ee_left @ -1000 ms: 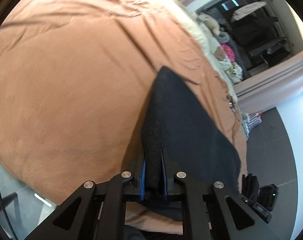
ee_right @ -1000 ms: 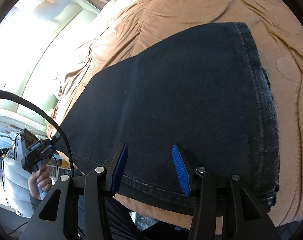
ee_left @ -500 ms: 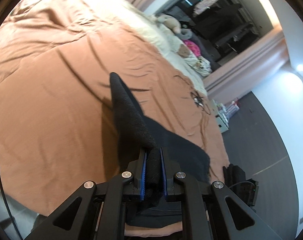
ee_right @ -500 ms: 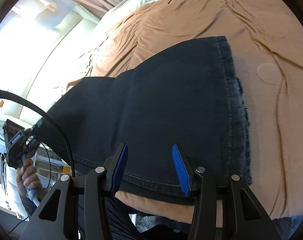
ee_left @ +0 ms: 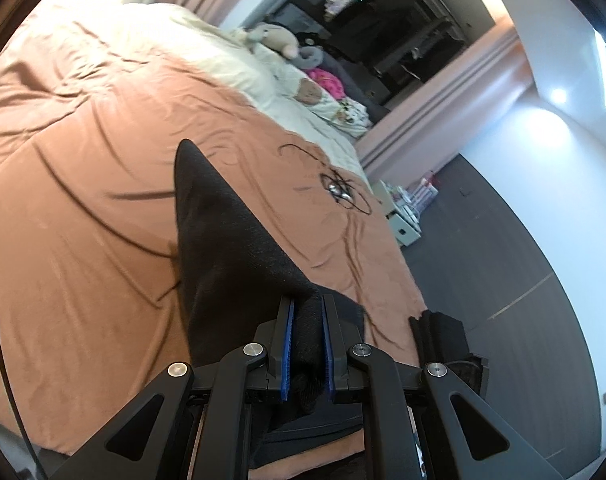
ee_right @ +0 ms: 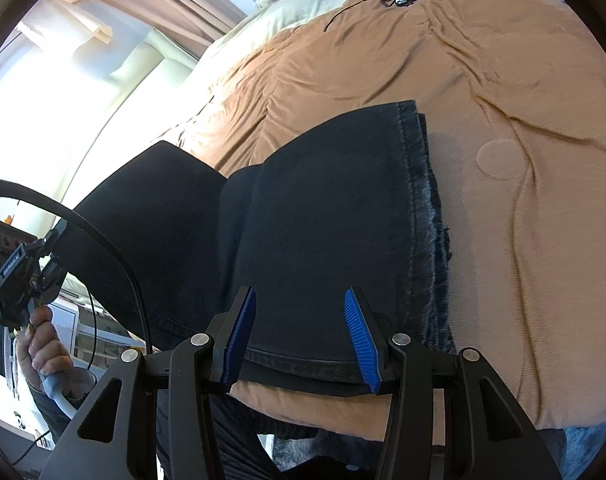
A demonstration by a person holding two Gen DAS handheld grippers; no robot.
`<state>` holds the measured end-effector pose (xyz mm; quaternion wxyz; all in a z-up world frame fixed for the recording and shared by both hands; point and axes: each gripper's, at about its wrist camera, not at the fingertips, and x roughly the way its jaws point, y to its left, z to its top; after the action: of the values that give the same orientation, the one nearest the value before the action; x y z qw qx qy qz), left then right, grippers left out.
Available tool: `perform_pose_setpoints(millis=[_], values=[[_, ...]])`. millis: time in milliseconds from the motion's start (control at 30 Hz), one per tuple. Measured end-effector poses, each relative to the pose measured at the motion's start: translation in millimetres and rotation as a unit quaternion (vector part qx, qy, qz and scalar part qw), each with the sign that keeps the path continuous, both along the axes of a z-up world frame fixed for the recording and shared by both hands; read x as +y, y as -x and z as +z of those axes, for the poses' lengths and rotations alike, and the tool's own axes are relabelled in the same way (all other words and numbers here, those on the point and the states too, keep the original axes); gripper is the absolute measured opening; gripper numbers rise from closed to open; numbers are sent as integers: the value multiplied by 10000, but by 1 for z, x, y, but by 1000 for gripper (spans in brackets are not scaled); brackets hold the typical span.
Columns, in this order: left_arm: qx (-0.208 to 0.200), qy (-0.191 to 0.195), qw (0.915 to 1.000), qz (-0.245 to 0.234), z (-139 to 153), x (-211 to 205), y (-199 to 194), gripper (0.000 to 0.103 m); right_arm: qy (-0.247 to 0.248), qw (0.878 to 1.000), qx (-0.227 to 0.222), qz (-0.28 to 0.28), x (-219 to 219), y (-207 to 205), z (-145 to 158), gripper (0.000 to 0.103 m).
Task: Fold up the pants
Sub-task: 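Lift the held corner with the left tool and fold it over the pants, then lower the folded corner onto the pants and open the left tool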
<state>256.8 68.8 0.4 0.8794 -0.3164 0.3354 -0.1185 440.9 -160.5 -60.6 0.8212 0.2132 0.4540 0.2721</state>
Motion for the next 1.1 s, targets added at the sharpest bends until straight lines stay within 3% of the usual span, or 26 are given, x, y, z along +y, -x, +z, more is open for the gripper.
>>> perform_pose_setpoints(millis=[600, 833, 1100], values=[[48, -378, 9960, -809, 17, -93, -44, 13, -481, 9982, -192, -305, -62, 16, -10, 44], [183, -487, 9905, -1269, 6, -143, -60, 13, -697, 9962, -217, -468, -90, 24, -16, 44], [536, -411, 9800, -1871, -26, -194, -65, 13, -845, 9949, -161, -523, -106, 25, -25, 44]])
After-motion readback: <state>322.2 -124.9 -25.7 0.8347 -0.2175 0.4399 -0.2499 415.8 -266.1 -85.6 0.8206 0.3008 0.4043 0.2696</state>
